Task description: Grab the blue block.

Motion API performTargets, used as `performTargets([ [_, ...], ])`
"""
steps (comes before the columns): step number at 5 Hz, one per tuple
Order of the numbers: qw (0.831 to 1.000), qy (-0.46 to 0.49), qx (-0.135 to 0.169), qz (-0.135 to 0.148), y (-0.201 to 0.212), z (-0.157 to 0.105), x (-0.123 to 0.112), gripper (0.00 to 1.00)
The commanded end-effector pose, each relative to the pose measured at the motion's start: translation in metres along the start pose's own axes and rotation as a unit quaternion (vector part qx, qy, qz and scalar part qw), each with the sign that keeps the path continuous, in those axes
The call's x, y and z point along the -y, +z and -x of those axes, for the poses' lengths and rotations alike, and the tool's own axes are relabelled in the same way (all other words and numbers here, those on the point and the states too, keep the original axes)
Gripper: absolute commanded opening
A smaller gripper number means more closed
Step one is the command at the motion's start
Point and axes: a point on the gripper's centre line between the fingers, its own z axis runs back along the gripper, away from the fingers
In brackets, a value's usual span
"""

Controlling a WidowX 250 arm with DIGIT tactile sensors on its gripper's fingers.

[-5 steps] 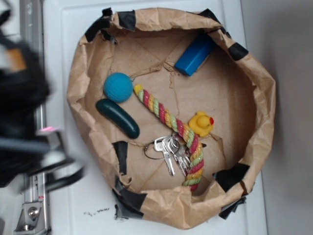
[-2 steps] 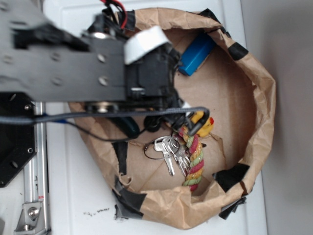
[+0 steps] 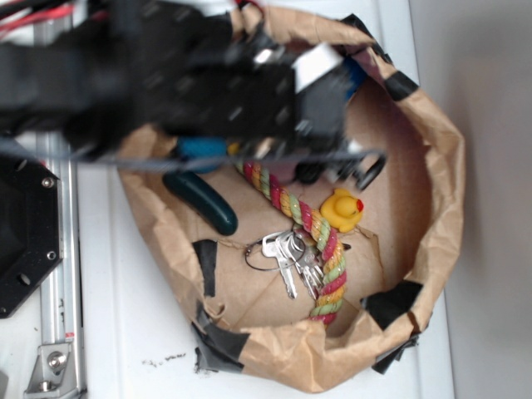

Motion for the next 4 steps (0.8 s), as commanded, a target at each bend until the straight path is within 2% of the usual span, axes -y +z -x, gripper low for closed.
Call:
performTargets([
  [1,0.999,-0.012,0.0,0.04,-0.021,-0.048,0.017,1.0],
  [2,1.0,-0.007,-0.012,-0.01,-0.04,-0.043,0.036,0.58],
  [3,1.0,-0.017,-0.004,-0.006,-0.031,-0.032,0.039,0.0],
  [4,1.0,-0.018,0.01,0.003,-0.013,-0.028,0.033,0.0],
])
